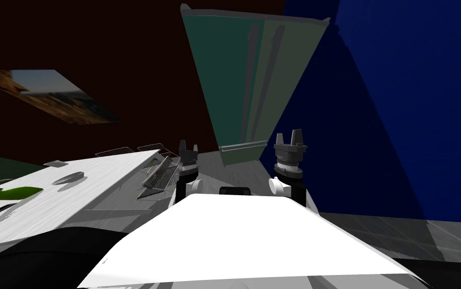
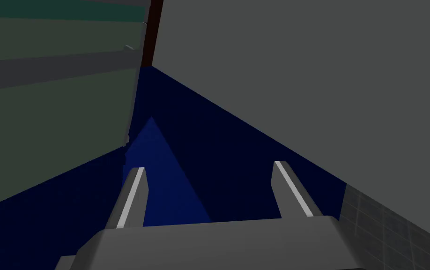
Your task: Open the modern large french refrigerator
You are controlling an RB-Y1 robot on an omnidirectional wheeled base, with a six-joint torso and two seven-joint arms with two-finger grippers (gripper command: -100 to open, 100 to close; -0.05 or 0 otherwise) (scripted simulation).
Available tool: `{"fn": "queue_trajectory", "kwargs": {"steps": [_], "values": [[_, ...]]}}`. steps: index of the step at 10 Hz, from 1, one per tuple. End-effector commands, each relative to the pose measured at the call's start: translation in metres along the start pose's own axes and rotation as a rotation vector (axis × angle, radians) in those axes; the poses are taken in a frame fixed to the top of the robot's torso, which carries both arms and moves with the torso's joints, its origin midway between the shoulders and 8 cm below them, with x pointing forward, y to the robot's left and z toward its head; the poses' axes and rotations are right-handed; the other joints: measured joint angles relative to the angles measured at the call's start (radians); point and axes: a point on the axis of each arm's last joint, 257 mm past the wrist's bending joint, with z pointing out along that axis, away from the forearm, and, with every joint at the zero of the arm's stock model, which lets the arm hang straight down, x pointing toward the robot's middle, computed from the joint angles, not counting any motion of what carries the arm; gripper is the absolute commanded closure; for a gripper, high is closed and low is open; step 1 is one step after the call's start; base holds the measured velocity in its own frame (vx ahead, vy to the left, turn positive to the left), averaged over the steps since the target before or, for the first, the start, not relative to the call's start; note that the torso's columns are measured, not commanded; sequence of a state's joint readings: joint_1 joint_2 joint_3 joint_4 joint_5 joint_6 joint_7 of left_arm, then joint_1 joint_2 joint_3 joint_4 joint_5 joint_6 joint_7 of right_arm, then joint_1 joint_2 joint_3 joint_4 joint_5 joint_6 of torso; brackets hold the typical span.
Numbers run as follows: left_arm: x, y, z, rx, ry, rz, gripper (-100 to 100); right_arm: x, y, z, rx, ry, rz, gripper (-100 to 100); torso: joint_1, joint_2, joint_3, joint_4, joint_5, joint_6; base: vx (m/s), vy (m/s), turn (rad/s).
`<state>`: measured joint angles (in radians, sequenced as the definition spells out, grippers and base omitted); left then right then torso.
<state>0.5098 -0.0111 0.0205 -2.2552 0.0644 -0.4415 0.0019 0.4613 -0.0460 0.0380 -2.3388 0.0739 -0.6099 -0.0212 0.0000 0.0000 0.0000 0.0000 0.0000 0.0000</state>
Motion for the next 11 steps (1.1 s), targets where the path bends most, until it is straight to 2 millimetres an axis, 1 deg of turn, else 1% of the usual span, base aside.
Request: {"fn": "queue_trajectory", "kwargs": {"steps": [1, 3, 9, 10, 11], "values": [[0.000, 0.000, 0.000, 0.000, 0.000, 0.000, 0, 0.000, 0.000, 0.000, 0.000, 0.000, 0.000, 0, 0.000, 0.040, -0.082, 0.041, 0.000, 0.000, 0.000, 0.000, 0.000], [0.000, 0.000, 0.000, 0.000, 0.000, 0.000, 0, 0.000, 0.000, 0.000, 0.000, 0.000, 0.000, 0, 0.000, 0.175, -0.351, 0.176, 0.000, 0.000, 0.000, 0.000, 0.000], [0.000, 0.000, 0.000, 0.000, 0.000, 0.000, 0, 0.000, 0.000, 0.000, 0.000, 0.000, 0.000, 0, 0.000, 0.618, -1.234, 0.617, 0.000, 0.000, 0.000, 0.000, 0.000], [0.000, 0.000, 0.000, 0.000, 0.000, 0.000, 0, 0.008, -0.006, -0.001, 0.015, 0.042, -0.038, -100, 0.000, 0.691, -1.382, 0.691, 0.000, 0.000, 0.029, 0.008, 0.004], [0.000, 0.000, 0.000, 0.000, 0.000, 0.000, 0, 0.016, -0.015, -0.003, 0.033, 0.085, -0.089, -100, 0.000, 0.724, -1.452, 0.724, 0.000, 0.000, 0.068, 0.014, 0.009]]}}
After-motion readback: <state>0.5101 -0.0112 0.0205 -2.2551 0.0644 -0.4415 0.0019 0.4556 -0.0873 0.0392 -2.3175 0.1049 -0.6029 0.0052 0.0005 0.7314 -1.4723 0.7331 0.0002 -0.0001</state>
